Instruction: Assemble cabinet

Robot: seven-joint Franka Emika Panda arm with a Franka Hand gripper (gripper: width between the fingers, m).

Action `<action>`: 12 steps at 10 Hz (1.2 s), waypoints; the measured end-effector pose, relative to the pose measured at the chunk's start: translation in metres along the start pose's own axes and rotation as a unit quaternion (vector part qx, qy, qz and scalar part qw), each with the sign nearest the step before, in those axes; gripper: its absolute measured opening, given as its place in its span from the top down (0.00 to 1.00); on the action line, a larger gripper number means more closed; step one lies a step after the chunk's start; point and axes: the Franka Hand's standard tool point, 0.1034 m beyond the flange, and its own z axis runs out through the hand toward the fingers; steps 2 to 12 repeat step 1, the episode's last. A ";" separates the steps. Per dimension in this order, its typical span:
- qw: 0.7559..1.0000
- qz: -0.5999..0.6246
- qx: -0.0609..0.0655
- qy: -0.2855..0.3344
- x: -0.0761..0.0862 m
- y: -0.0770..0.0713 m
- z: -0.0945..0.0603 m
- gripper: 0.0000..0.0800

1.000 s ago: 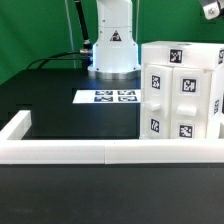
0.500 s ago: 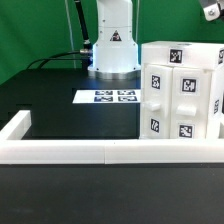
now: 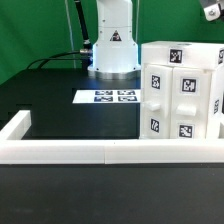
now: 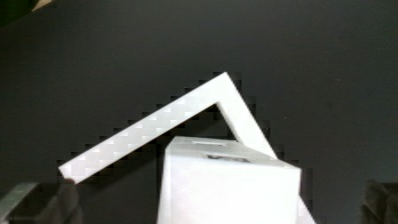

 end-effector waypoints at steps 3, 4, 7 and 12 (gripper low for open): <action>1.000 -0.001 0.000 0.000 0.000 0.000 0.000 0.00; 1.000 -0.001 0.000 0.000 0.000 0.000 0.000 0.00; 1.000 -0.001 0.000 0.000 0.000 0.000 0.000 0.00; 1.000 -0.001 0.000 0.000 0.000 0.000 0.000 0.00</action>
Offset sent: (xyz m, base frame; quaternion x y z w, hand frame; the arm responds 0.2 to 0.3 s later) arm 0.0000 0.0000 0.0000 0.0000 0.0000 0.0000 1.0000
